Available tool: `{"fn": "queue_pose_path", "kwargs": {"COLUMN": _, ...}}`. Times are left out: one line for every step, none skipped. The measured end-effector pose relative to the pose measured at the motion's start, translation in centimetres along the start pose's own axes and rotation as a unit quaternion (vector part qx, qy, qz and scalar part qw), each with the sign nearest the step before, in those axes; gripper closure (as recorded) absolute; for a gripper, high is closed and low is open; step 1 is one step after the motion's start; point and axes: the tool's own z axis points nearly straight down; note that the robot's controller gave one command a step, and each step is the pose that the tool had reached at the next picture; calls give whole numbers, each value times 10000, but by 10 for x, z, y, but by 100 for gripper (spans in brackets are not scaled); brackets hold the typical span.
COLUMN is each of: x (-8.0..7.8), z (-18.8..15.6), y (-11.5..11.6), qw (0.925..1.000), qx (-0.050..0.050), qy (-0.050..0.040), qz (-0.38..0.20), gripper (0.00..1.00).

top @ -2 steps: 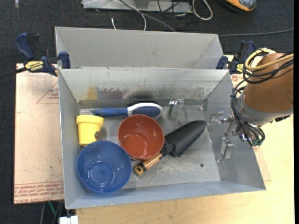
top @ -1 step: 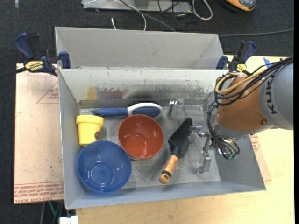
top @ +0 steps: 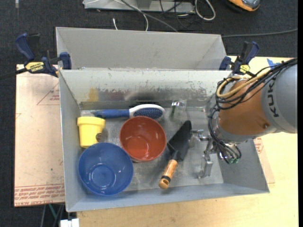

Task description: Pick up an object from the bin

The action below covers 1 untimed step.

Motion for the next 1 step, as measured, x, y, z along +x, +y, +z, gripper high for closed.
{"fn": "queue_pose_path", "kwargs": {"x": -7, "z": 1, "y": 83, "qw": 10000, "qx": -1, "qy": 10, "qz": -65, "gripper": 0}}
